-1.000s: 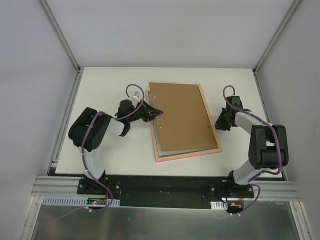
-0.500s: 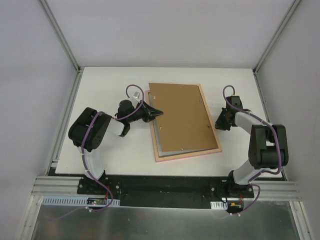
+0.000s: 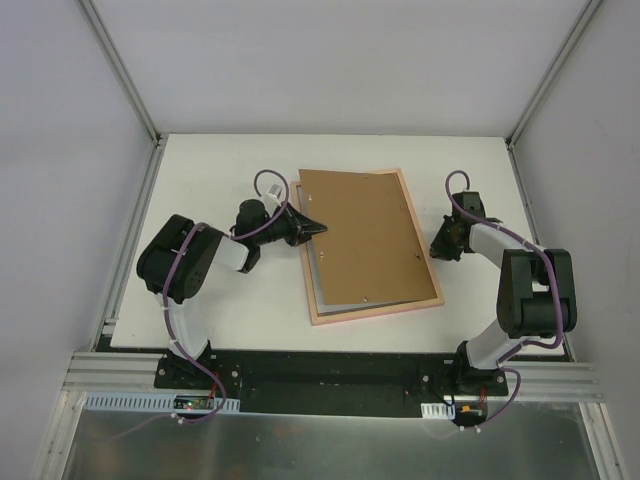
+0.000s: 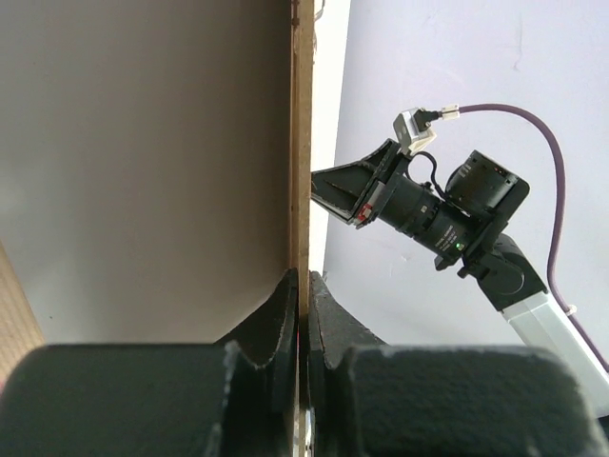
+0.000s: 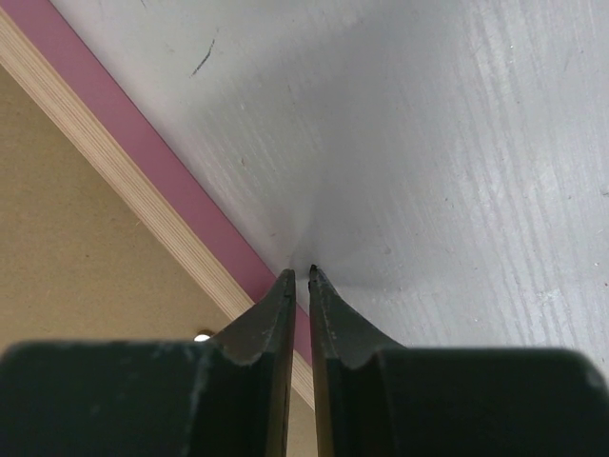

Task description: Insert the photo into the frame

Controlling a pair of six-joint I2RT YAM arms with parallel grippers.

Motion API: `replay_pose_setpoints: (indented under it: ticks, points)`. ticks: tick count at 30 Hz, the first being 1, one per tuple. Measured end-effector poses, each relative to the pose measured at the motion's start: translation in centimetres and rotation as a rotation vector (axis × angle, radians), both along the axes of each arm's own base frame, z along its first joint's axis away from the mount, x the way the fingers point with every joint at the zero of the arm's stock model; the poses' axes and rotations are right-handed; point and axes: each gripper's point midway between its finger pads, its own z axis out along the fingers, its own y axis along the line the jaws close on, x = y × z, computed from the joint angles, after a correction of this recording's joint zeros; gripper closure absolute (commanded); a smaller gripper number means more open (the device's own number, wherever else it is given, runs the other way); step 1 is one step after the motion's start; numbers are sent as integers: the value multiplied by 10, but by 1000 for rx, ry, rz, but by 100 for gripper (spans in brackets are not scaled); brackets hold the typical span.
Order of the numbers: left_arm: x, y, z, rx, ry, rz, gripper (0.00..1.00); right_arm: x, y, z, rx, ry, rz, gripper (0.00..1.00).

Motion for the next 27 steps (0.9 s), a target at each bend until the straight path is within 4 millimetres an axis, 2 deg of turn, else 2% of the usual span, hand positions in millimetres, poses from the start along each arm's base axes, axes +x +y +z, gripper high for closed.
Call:
replay_pose_setpoints:
  ticks: [12,14,16,20,27]
  points:
    - [12,-7,5,38,-27,-42,99,1,-1,0,-11,-6,0,87]
    - [12,-8,3,49,-27,-47,86,2,-1,0,-14,-7,-1,87]
    - [11,-8,0,65,-20,-56,69,2,-1,0,-14,-8,-1,86]
    - [6,-6,-13,112,10,-80,49,2,1,0,-13,-8,4,86]
    - [2,-3,-28,209,45,-120,37,2,3,0,-10,-9,9,85]
